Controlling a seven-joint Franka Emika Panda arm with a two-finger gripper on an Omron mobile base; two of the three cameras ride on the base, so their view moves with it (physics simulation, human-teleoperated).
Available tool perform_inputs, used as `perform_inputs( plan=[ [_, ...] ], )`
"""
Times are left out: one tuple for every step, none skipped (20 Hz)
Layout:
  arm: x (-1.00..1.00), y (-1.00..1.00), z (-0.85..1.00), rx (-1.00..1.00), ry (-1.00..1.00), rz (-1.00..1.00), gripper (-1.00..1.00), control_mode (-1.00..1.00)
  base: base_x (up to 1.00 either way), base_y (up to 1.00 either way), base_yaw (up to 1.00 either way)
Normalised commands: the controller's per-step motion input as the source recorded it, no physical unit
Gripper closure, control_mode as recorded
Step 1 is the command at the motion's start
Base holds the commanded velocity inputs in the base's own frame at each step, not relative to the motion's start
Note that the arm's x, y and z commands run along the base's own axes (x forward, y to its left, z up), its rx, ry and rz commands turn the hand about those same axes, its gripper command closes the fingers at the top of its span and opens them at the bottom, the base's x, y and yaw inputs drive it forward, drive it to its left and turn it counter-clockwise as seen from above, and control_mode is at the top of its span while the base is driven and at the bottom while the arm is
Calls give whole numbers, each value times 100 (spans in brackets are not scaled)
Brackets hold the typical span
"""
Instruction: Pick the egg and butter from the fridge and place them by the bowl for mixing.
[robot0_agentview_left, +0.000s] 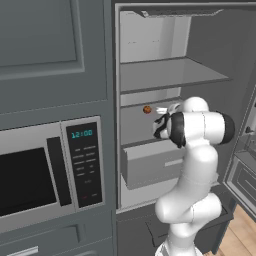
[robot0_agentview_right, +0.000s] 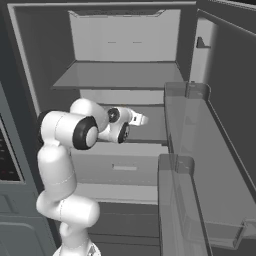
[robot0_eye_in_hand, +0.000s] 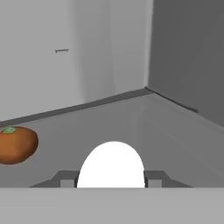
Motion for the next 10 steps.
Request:
perform_inputs(
  plan=[
    [-63,7,25,0,-10,0,100,-100,0,0,0],
    [-63,4,29,0,-10,0,100,-100,0,0,0],
    [-66,1,39,0,-7,0,100,-100,0,0,0],
    [-62,0,49,0,-3,0,100,-100,0,0,0],
    [-69,0,51,0,-3,0,100,-100,0,0,0],
    [-70,0,56,0,-5,1,100,-100,0,0,0],
    [-65,0,61,0,-4,1,100,-100,0,0,0],
    [-65,2,70,0,-5,2,100,-100,0,0,0],
    [-61,6,68,0,-2,2,100,-100,0,0,0],
    [-63,8,56,0,0,1,100,-100,0,0,0]
  ],
)
